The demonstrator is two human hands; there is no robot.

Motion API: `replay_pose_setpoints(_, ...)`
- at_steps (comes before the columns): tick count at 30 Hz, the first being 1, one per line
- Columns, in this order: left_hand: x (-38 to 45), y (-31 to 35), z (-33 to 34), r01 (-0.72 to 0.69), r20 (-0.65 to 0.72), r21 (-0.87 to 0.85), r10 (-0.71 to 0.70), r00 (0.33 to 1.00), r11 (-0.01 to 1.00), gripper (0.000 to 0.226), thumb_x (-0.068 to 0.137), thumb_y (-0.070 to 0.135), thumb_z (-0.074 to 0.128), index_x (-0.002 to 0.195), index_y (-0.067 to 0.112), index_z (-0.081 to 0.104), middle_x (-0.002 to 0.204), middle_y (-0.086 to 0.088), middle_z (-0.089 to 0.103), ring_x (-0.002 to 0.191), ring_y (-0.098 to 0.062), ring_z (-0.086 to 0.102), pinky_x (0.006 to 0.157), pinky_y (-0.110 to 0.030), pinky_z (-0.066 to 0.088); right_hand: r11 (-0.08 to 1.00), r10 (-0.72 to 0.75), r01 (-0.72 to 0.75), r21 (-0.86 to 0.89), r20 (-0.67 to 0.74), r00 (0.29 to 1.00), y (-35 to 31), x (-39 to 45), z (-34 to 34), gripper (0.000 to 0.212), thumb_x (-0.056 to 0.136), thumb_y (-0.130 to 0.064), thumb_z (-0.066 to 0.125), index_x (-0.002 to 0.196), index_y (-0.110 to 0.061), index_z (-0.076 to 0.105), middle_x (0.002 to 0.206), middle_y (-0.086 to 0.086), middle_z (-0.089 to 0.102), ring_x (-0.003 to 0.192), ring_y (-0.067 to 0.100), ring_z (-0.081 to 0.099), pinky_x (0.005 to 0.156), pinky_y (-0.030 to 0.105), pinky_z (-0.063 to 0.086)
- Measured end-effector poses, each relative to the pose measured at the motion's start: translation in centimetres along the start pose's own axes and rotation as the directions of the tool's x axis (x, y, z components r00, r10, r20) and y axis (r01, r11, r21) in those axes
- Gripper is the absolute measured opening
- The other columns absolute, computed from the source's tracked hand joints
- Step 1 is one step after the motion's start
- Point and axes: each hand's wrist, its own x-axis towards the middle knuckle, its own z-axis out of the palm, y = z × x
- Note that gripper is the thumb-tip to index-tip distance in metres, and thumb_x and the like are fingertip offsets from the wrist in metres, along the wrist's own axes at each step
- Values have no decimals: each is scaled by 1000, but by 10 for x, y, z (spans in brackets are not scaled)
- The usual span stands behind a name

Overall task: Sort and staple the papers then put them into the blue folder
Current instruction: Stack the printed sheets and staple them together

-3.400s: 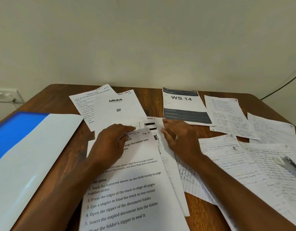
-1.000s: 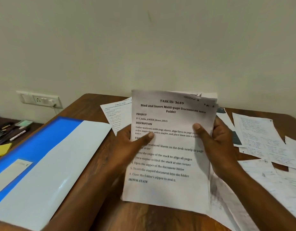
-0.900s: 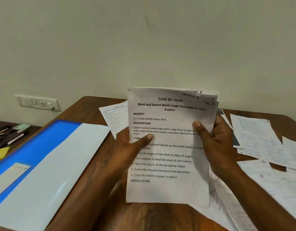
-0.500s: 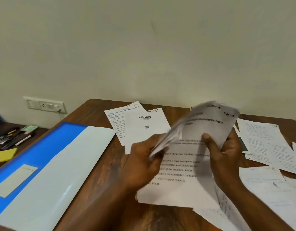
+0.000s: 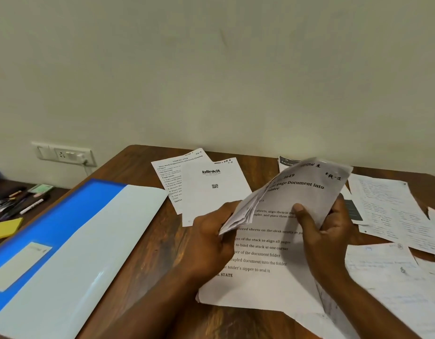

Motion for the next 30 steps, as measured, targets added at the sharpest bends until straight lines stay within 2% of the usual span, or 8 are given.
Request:
replay_pose_setpoints(3,4,0,-8,-10,-50,-70,7,999,998,25,107,40,53,121,22,62,108,23,67,103,25,58,79,1,46,991,-129,130,-27,35,991,-14,1,0,34,90,-15,72,112,-29,50,104,-12,72,94,15,75,71,25,64)
replay_pose_setpoints(5,3,1,-15,31,-35,-90,-34,999,995,23,108,32,56,125,45,63,109,30,68,104,16,63,83,-7,52,970,-235,237,-43,50,971,-24,0,-1,32,94,-15,71,112,-28,49,105,-14,72,94,13,75,72,23,63)
replay_pose_setpoints(7,3,9,-22,123,-26,-50,-125,992,991,64,100,11,66,122,69,54,108,43,64,100,13,65,82,-15,57,953,-293,296,-61,52,955,-32,-3,1,30,94,-15,66,112,-29,48,107,-23,69,95,8,73,72,18,61)
replay_pose_setpoints(10,3,7,-19,292,52,-137,-288,956,946,38,96,34,71,117,63,57,119,30,69,104,-1,69,83,-29,64,957,-278,283,-66,73,958,-30,-7,6,25,97,-20,63,113,-30,48,110,-27,68,100,5,71,74,17,60)
replay_pose_setpoints(13,8,5,-18,313,41,-154,-311,950,937,52,96,38,67,125,75,46,123,29,62,115,-6,68,77,-27,65,985,-153,160,-69,95,984,-19,-4,6,21,101,-20,61,115,-32,51,110,-21,71,101,8,71,73,22,62)
replay_pose_setpoints(16,8,-3,-13,389,87,-157,-380,921,908,39,94,37,70,128,53,56,116,20,70,109,-9,72,72,-24,64,998,-17,21,-61,67,998,-15,2,0,7,103,-36,51,107,-33,57,104,-16,73,97,9,71,74,22,61)
replay_pose_setpoints(19,13,-5,-13,514,93,-278,-510,855,811,28,94,28,73,120,26,63,105,11,77,96,-11,78,65,-23,63,997,18,-16,-71,38,999,-21,12,-5,22,107,-40,48,92,-27,57,89,-16,71,85,5,69,68,16,56)
replay_pose_setpoints(30,17,-30,-25,821,498,-282,-656,568,496,36,94,6,75,126,15,62,114,-9,80,100,-36,78,92,-61,59,894,372,-388,224,111,921,-51,45,-24,14,98,-19,65,90,-18,76,78,-3,78,57,9,69,53,28,58)
